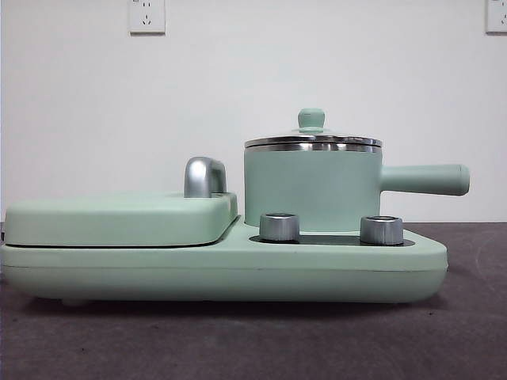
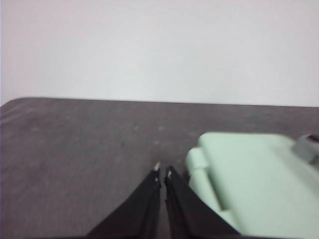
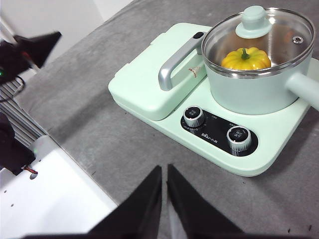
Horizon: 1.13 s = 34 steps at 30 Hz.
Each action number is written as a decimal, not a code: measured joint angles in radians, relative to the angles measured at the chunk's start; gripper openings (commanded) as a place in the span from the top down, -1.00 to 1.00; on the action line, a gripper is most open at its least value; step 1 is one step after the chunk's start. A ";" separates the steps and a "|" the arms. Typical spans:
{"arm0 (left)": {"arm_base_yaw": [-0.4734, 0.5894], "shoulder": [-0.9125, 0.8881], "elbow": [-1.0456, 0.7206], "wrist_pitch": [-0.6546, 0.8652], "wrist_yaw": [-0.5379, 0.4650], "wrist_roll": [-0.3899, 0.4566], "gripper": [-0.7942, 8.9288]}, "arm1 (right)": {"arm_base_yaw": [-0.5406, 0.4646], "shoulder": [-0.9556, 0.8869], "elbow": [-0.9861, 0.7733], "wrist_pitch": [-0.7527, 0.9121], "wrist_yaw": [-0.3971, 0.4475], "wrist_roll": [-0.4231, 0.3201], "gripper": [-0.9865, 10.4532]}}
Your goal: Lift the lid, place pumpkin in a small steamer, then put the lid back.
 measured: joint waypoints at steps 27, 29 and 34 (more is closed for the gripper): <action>0.058 -0.024 -0.142 -0.023 -0.002 0.025 0.80 | 0.000 0.000 0.000 0.000 0.000 0.000 0.80; 0.058 -0.024 -0.142 -0.023 -0.002 0.025 0.80 | 0.000 0.000 0.000 0.000 0.000 0.000 0.80; 0.058 -0.024 -0.142 -0.023 -0.002 0.025 0.80 | 0.000 0.000 0.000 0.000 0.000 0.000 0.80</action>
